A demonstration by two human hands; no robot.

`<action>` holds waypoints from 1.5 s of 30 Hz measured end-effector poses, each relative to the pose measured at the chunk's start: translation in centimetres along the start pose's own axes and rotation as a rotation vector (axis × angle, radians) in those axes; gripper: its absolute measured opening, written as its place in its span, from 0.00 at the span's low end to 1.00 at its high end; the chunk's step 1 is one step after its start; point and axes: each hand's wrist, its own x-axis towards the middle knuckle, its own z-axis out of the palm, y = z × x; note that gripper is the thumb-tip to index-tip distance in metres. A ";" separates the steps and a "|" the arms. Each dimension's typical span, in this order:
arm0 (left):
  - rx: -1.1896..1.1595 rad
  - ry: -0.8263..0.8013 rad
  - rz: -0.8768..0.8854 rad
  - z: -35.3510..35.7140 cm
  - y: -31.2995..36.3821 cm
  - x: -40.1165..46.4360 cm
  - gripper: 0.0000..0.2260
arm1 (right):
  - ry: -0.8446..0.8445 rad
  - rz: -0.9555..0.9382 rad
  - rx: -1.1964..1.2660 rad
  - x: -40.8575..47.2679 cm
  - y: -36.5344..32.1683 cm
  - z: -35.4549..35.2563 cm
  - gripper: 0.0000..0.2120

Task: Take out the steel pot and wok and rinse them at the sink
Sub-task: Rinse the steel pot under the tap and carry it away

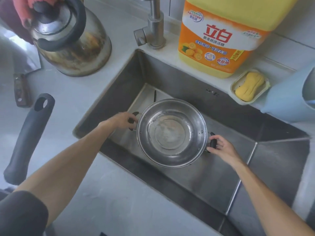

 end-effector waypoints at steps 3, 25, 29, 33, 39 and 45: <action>-0.021 0.160 0.038 0.9 0.3 -0.6 0.10 | 0.016 -0.032 -0.015 -0.3 0.2 -0.4 0.17; 0.240 1.302 0.756 -4.8 7.7 -17.5 0.07 | 0.924 -0.939 -0.424 -19.0 -12.1 -12.2 0.12; 0.376 1.380 0.861 -7.7 9.8 -20.4 0.05 | 1.042 -1.017 -0.477 -21.5 -13.3 -14.3 0.12; 0.259 1.284 0.866 -9.4 11.5 -23.4 0.04 | 1.001 -1.074 -0.511 -24.2 -14.7 -15.3 0.06; -0.122 0.830 0.740 -10.5 12.3 -27.2 0.17 | 0.497 -0.694 -0.096 -29.3 -16.4 -15.8 0.16; -0.242 0.516 0.760 -9.9 15.0 -28.2 0.17 | 0.447 -0.396 0.077 -34.6 -12.5 -13.9 0.19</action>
